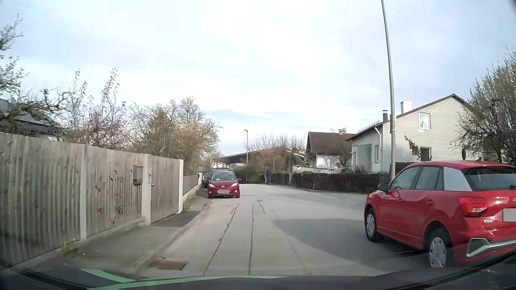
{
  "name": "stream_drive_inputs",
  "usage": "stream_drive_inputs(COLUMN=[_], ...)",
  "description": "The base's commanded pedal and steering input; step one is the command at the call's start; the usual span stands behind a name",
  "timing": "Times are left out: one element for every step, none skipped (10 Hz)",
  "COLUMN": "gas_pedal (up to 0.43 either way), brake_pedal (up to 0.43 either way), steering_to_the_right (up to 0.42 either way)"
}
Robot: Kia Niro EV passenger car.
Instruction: Follow the waypoints while adhering to traffic rules and regulations
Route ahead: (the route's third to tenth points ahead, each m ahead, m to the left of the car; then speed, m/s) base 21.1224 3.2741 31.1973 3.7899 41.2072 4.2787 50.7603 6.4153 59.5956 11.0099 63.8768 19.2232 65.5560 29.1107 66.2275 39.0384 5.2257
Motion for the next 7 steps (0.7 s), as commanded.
stream_drive_inputs(gas_pedal=[0.000, 0.000, 0.000, 0.000, 0.000, 0.000, 0.000], brake_pedal=[0.061, 0.000, 0.000, 0.000, 0.000, 0.000, 0.000], steering_to_the_right=[0.020, 0.023, 0.028, 0.031, 0.037, 0.043, 0.049])
